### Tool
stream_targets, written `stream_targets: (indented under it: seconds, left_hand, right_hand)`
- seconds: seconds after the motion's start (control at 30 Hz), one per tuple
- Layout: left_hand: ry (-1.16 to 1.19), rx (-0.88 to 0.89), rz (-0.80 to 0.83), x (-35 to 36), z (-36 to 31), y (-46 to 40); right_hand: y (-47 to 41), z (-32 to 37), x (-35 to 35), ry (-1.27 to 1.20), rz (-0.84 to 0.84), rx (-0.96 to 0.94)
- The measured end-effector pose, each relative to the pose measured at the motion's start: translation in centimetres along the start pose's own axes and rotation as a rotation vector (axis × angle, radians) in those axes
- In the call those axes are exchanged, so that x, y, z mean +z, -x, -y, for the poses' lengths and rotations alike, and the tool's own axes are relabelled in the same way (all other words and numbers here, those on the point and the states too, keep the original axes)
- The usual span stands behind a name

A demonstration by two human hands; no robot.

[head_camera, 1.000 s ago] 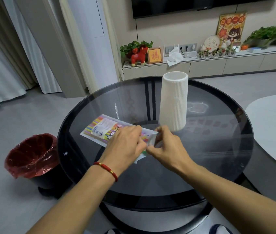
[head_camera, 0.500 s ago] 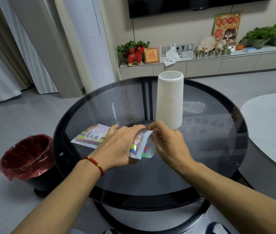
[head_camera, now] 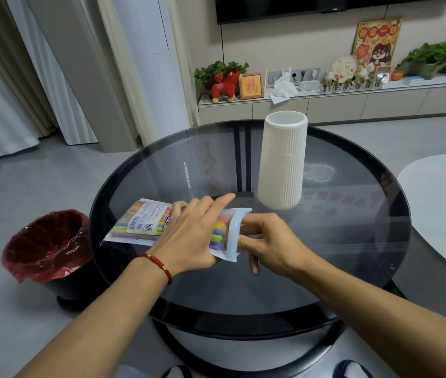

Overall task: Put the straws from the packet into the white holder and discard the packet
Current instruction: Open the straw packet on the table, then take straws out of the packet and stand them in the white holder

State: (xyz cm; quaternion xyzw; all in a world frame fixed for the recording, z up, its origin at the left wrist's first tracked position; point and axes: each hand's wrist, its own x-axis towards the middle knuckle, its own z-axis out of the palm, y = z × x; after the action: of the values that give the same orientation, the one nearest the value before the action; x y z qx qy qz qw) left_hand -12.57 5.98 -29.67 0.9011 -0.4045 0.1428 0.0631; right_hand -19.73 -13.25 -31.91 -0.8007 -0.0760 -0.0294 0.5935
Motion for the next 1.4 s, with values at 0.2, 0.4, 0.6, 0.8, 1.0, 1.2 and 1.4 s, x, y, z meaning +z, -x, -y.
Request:
stream_targets:
  seconds: [0.2,0.4,0.6,0.8,1.0,1.2,1.4]
  left_hand:
    - [-0.015,-0.109,0.008,0.1,0.2,-0.1]
    - [-0.049,-0.169,0.086,0.1,0.5,-0.2]
    - [-0.075,-0.174,0.126,0.4,-0.2,-0.4]
    - [-0.075,-0.228,0.273,0.2,0.8,0.3]
    - [0.168,-0.175,0.285,0.0,-0.3,0.1]
    - [0.065,-0.173,0.199,1.0,-2.3,-1.5]
    - [0.014,-0.207,0.200,1.5,-3.2,-2.1]
  right_hand:
    - [-0.4,0.0,-1.4,-0.057,-0.188,0.037]
    - [0.1,-0.6,-2.6,-0.162,-0.238,0.085]
    - [-0.4,-1.4,-1.8,-0.081,-0.291,0.028]
    - [-0.3,-1.1,-4.4,-0.378,-0.384,0.116]
    - [0.1,0.1,-5.5,-0.651,-0.374,0.156]
    - [0.1,1.5,-7.0,-0.744,-0.385,0.093]
    - [1.3,2.3,-8.1,-0.887,-0.359,0.080]
